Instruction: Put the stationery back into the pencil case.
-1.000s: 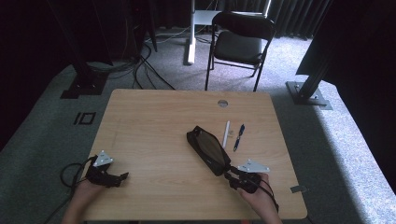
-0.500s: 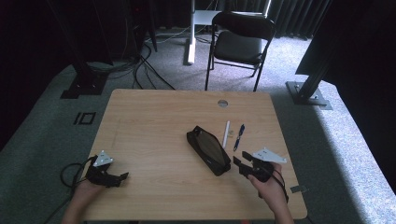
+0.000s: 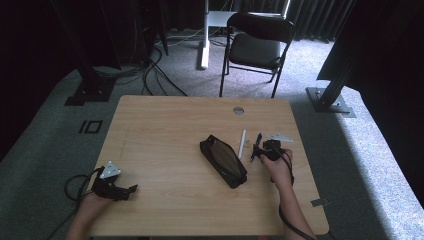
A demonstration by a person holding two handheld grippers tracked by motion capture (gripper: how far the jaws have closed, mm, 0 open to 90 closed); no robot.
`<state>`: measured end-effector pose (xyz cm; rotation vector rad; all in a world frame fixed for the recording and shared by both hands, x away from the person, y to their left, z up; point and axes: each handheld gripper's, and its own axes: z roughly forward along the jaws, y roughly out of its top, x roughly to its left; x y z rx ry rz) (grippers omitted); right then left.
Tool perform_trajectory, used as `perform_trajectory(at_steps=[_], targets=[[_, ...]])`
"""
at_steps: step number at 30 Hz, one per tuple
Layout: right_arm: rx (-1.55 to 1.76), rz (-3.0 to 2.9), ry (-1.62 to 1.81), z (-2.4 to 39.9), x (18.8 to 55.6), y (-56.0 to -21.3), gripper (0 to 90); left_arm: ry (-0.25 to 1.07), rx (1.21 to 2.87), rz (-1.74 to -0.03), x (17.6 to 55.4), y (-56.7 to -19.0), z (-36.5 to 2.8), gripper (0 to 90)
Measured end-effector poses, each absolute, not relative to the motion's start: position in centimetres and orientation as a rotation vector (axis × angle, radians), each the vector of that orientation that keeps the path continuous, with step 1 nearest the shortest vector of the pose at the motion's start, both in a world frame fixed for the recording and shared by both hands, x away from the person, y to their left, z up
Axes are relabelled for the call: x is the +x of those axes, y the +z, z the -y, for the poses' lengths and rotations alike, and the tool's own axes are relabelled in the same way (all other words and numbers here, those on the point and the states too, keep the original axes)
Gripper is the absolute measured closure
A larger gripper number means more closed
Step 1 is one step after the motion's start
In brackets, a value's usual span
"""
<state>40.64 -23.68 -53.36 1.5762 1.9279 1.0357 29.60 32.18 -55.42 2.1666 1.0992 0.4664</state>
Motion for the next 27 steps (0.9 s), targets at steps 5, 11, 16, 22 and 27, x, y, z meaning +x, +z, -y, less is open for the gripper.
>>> perform_trajectory(at_steps=[5,11,16,22,27], targets=[[1.622,-1.924,0.976,23.1,42.3,-54.6,53.9,0.467,2.167,-1.099,29.6,-55.4,-32.2,1.6],[1.643,-1.909,0.919,22.9,43.1,-55.0,63.2,0.466,2.167,-1.099,29.6,-55.4,-32.2,1.6],[1.672,-1.905,0.912,23.2,43.6,-54.8,69.9,0.466,2.167,-1.099,29.6,-55.4,-32.2,1.6],[1.711,-1.929,0.954,23.1,43.9,-54.7,76.5,0.467,2.167,-1.099,29.6,-55.4,-32.2,1.6],[1.721,-1.92,0.96,23.4,44.0,-54.4,79.4,0.467,2.166,-1.099,29.6,-55.4,-32.2,1.6]])
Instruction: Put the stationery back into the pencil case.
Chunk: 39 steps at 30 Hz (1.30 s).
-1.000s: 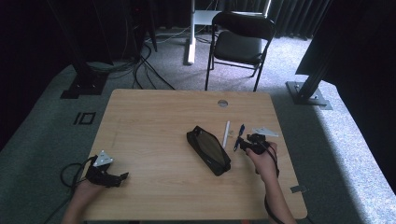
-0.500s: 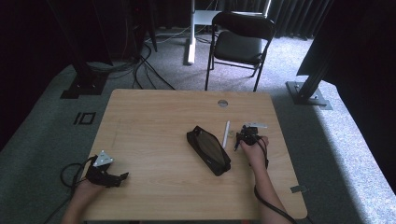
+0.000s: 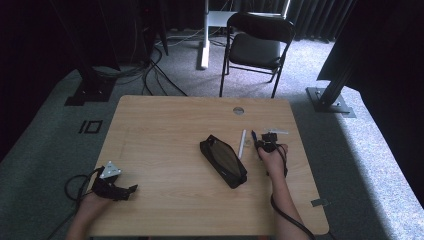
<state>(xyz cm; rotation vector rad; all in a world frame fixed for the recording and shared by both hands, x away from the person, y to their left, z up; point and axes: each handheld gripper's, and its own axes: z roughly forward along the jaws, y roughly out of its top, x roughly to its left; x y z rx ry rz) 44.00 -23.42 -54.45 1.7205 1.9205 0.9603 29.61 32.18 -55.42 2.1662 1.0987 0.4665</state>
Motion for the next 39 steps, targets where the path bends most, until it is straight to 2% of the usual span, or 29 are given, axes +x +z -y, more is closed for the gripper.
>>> perform_trajectory(at_steps=[6,17,29,39], targets=[[1.732,-1.906,0.98,23.8,43.9,-53.9,79.5,0.467,2.167,-1.099,29.6,-55.4,-32.2,1.6],[1.645,-1.903,1.109,23.0,42.3,-50.2,79.5,0.467,2.167,-1.099,29.6,-55.4,-32.2,1.6],[1.396,-2.026,1.301,18.2,38.6,-45.4,79.5,0.467,2.167,-1.099,29.6,-55.4,-32.2,1.6],[1.265,-2.179,1.276,14.3,37.0,-45.0,79.5,0.467,2.167,-1.098,29.6,-55.4,-32.2,1.6]])
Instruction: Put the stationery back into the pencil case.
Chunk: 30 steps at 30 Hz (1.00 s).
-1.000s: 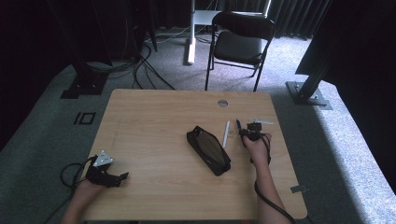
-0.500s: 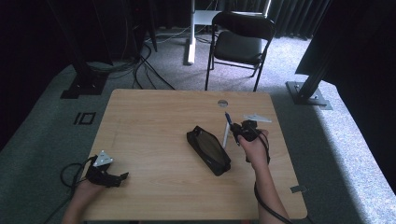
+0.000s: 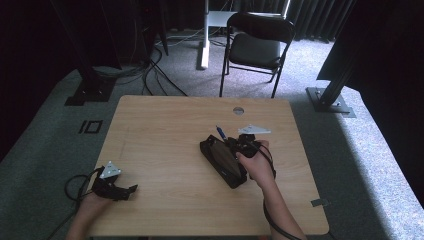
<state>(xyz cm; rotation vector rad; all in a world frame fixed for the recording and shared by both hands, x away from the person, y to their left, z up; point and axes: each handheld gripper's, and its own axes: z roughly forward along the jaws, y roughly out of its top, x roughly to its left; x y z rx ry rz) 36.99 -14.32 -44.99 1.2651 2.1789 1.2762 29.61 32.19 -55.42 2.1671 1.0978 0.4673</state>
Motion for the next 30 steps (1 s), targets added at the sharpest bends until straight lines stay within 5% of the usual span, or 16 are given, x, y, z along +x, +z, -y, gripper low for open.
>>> perform_trajectory(at_steps=[30], targets=[[1.229,-2.457,0.893,9.1,39.1,-49.7,74.8,0.466,2.166,-1.099,29.6,-55.4,-32.2,1.6]])
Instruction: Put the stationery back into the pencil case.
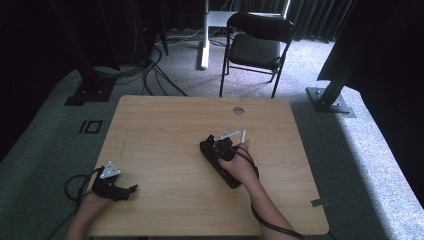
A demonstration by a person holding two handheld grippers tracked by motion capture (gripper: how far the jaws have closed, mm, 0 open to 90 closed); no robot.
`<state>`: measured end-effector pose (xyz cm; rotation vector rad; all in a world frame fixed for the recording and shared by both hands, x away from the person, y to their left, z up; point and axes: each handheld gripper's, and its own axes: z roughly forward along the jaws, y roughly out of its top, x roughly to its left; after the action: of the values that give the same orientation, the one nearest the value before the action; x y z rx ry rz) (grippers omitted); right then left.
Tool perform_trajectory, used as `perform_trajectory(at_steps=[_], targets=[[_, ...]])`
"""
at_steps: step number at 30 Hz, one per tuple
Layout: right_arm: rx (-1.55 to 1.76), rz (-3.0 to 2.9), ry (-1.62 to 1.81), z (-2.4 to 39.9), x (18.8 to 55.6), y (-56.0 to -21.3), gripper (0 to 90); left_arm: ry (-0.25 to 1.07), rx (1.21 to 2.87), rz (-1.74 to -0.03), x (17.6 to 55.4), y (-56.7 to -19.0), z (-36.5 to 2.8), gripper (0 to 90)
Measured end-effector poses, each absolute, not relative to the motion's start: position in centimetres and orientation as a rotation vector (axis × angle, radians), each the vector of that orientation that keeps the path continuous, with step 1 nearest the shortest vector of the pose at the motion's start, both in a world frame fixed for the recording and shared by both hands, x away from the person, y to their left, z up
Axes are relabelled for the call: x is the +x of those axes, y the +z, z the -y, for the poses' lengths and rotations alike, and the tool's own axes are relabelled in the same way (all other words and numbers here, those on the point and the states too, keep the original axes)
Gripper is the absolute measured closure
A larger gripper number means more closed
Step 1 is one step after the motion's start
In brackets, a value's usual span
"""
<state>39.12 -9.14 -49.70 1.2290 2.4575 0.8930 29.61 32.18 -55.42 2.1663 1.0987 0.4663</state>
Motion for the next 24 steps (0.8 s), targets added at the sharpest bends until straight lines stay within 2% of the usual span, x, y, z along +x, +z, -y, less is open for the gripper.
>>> perform_trajectory(at_steps=[8,14,18,24], targets=[[1.224,-2.395,1.052,10.8,38.2,-47.4,71.1,0.466,2.167,-1.097,29.6,-55.4,-32.2,1.6],[1.276,-2.218,1.138,14.7,38.3,-44.9,69.8,0.466,2.167,-1.097,29.6,-55.4,-32.2,1.6],[1.375,-2.132,1.109,17.6,39.6,-45.4,69.3,0.466,2.167,-1.098,29.6,-55.4,-32.2,1.6],[1.514,-2.069,1.007,20.2,41.9,-48.2,69.2,0.466,2.168,-1.098,29.6,-55.4,-32.2,1.6]])
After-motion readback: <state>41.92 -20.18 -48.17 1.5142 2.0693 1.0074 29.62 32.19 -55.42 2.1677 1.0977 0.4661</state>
